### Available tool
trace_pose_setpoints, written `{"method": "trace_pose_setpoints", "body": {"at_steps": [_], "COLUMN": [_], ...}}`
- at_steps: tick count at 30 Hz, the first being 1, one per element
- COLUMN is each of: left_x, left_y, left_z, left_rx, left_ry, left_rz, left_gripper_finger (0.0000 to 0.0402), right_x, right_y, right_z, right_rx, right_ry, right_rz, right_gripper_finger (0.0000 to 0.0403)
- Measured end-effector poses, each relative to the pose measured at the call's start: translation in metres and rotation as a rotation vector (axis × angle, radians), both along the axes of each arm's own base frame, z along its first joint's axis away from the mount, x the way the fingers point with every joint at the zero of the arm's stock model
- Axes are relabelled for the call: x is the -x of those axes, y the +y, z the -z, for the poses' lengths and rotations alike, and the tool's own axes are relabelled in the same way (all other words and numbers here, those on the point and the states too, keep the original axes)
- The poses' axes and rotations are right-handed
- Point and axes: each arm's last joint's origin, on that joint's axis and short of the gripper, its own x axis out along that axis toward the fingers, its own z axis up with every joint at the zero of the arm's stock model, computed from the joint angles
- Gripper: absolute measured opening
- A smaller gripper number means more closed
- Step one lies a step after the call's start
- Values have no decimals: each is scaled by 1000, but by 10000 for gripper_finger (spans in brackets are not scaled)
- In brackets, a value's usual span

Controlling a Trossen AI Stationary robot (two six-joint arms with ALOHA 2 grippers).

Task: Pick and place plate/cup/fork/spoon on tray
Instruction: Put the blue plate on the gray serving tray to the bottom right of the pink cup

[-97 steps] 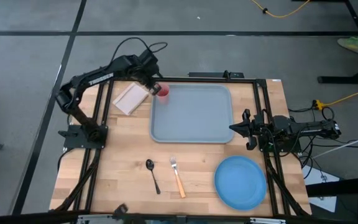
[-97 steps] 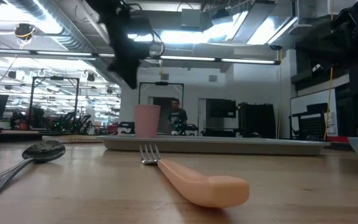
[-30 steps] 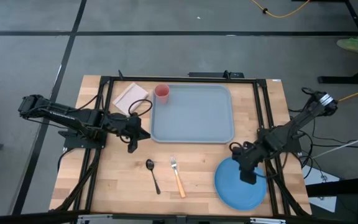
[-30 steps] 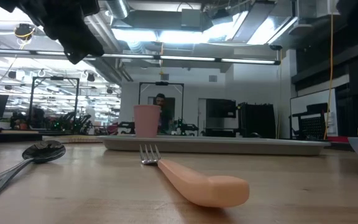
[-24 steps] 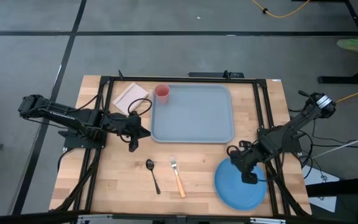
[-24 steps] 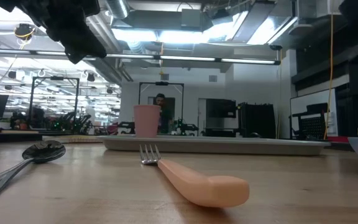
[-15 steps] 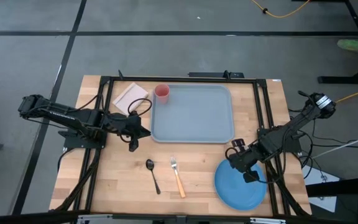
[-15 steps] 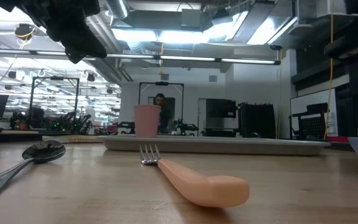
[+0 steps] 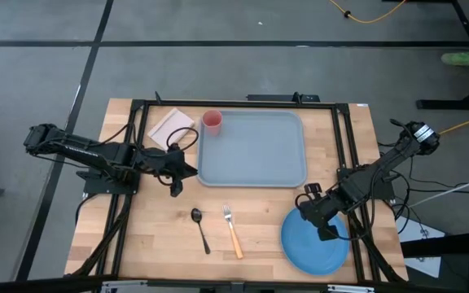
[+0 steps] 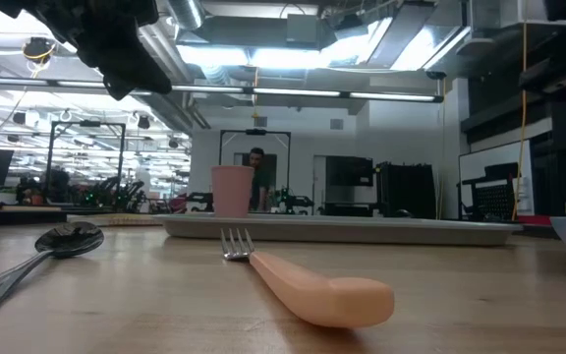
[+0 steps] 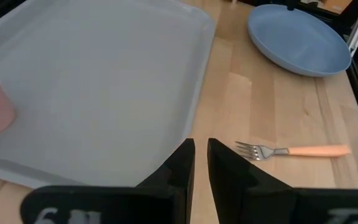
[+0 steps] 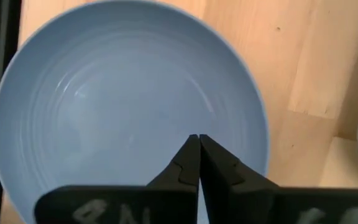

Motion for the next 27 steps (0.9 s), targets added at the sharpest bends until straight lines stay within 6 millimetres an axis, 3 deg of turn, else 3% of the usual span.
{"method": "trace_pose_setpoints", "body": {"at_steps": [5, 16, 20, 27], "left_x": [0, 0, 0, 0], "left_y": [0, 0, 0, 0], "left_z": [0, 0, 0, 0], "left_rx": [0, 0, 0, 0], "left_ry": [0, 0, 0, 0], "left_rz": [0, 0, -1, -1], "left_gripper_finger": [37, 37, 37, 37], "right_x": [-1, -1, -2, -8], "right_y": [-2, -4, -3, 1], "right_z": [0, 0, 0, -2], "right_rx": [57, 29, 13, -31], "right_ry": [-45, -16, -4, -77], "right_rz": [103, 120, -23, -23], "right_gripper_finger": [21, 149, 164, 167]}}
